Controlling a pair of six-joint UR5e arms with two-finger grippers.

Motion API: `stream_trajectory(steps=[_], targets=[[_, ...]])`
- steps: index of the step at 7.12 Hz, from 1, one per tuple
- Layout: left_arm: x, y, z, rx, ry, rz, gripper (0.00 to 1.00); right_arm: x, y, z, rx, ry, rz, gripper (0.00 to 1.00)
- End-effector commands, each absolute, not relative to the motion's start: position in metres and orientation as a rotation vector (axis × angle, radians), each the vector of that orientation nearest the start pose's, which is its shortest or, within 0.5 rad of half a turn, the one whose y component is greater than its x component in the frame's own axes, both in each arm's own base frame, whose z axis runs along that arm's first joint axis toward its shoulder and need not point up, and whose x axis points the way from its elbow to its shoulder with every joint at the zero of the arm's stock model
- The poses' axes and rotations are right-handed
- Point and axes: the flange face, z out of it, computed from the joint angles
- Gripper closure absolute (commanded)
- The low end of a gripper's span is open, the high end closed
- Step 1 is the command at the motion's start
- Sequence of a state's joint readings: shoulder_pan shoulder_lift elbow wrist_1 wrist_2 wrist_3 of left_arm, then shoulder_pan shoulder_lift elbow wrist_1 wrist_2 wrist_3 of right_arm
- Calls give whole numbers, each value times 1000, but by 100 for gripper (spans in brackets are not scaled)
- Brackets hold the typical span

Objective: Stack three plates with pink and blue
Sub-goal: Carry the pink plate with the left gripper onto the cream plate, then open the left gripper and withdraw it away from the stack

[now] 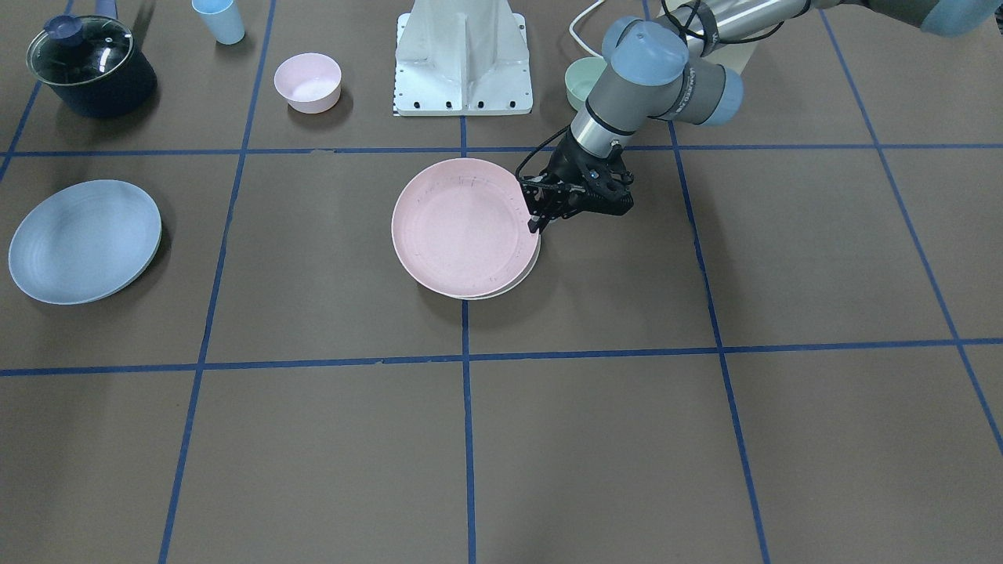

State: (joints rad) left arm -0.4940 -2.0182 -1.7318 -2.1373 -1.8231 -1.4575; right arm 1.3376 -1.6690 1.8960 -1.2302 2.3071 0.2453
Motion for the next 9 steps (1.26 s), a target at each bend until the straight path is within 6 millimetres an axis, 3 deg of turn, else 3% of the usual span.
stream_trajectory(steps=[1, 3, 4, 5, 6, 7, 9], targets=[[511, -393, 267, 141, 1178, -184, 1, -43, -467, 507, 355, -824, -197, 0], [497, -395, 262, 169, 1186, -156, 0, -43, -467, 507, 353, -824, -195, 0], [466, -405, 258, 223, 1136, -77, 0, -46, -467, 508, 328, -832, -155, 0], [415, -420, 248, 265, 1076, 22, 0, -59, -465, 506, 298, -848, -121, 0], [359, -435, 261, 322, 1012, 111, 0, -66, -457, 512, 307, -848, -97, 0], [302, -459, 291, 384, 950, 208, 0, -79, -439, 522, 331, -851, -47, 0], [176, -496, 376, 497, 783, 392, 0, -116, -398, 552, 336, -831, -9, 0]])
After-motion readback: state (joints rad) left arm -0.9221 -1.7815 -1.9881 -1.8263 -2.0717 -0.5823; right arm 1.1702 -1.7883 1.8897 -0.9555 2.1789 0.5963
